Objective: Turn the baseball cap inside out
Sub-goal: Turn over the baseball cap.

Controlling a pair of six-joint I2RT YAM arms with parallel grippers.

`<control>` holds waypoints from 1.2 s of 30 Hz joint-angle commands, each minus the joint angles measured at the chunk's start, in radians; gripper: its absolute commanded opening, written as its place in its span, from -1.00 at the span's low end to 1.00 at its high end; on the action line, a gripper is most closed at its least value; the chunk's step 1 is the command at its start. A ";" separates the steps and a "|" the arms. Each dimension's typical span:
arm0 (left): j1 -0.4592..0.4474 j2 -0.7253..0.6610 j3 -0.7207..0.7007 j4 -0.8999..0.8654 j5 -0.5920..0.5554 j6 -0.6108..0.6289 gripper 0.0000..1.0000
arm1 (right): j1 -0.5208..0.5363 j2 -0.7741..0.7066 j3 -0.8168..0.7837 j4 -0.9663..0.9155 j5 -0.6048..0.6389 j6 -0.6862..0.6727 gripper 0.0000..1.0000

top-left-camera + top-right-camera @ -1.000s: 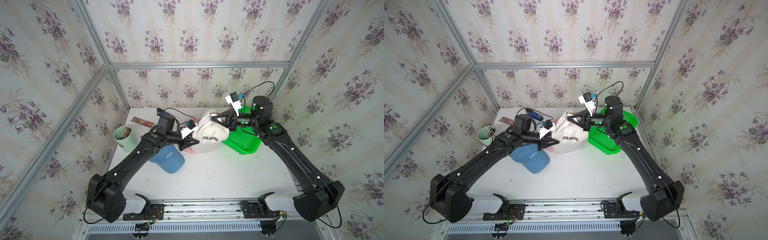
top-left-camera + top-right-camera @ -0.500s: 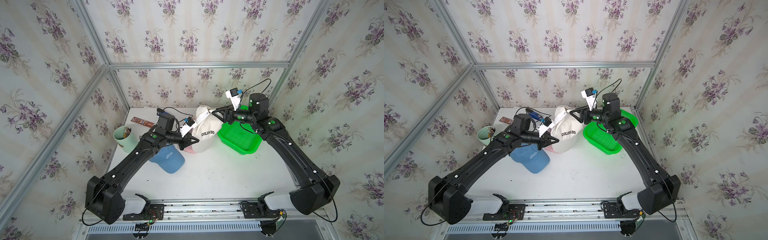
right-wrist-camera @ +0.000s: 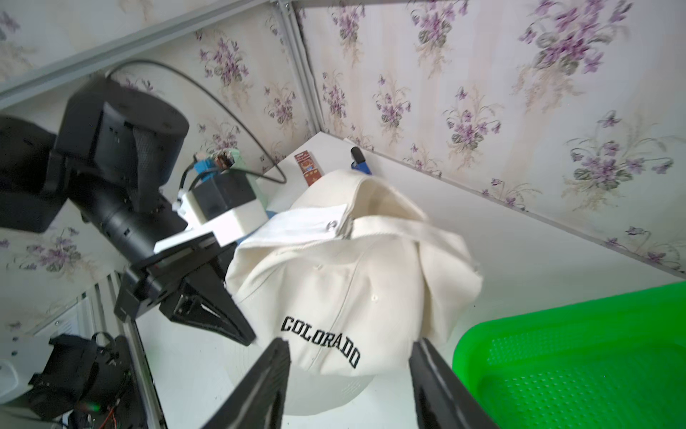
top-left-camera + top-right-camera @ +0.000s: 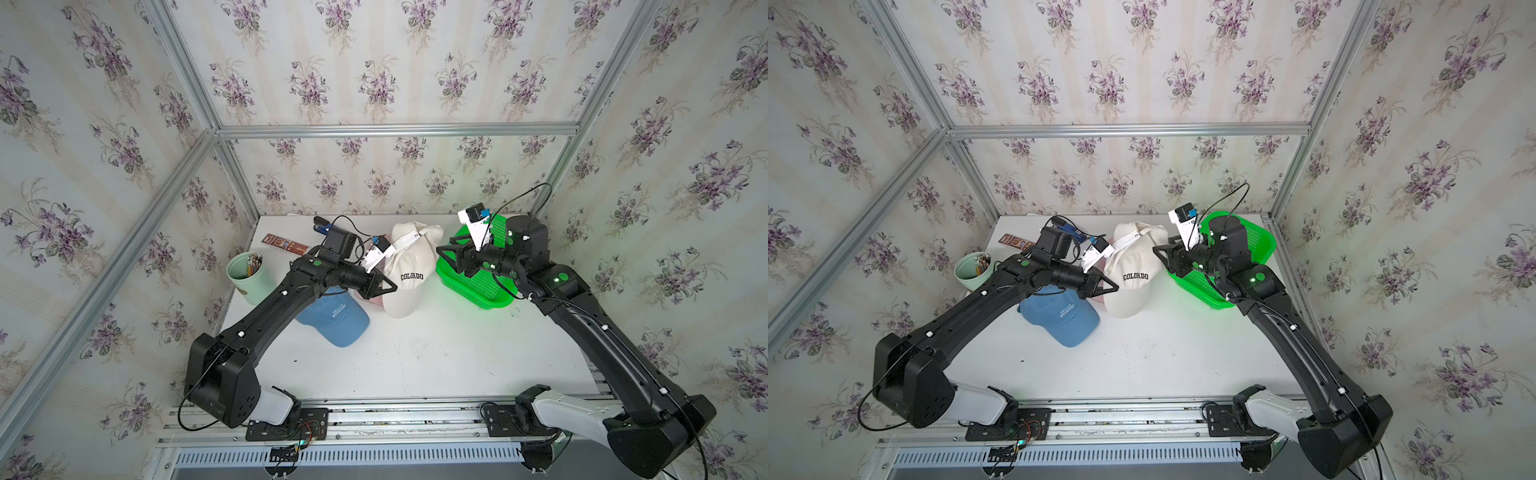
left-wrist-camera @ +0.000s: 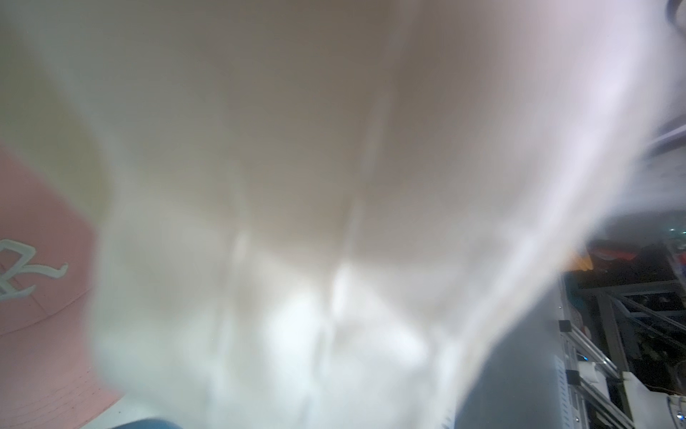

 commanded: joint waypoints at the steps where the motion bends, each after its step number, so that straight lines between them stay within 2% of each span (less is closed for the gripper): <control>1: -0.006 0.012 0.031 -0.052 0.048 -0.018 -1.00 | 0.021 0.000 -0.038 0.021 0.030 -0.098 0.18; 5: -0.012 0.016 0.055 -0.101 0.036 0.000 -1.00 | 0.021 0.016 -0.088 0.108 0.054 -0.150 0.24; 13: -0.038 0.022 0.090 -0.183 0.050 0.064 -1.00 | 0.023 0.127 -0.040 0.195 0.084 -0.215 0.27; 17: -0.048 0.024 0.107 -0.232 0.068 0.114 -1.00 | 0.024 0.168 0.004 0.175 0.075 -0.251 0.28; 28: -0.061 0.015 0.136 -0.331 0.110 0.262 -1.00 | 0.023 0.259 0.072 0.031 -0.034 -0.464 0.33; 34: -0.062 0.022 0.156 -0.374 0.119 0.329 -1.00 | 0.012 0.235 0.045 0.004 -0.128 -0.656 0.36; 36: -0.062 0.028 0.169 -0.396 0.115 0.352 -1.00 | -0.005 0.242 0.066 -0.039 -0.193 -0.702 0.36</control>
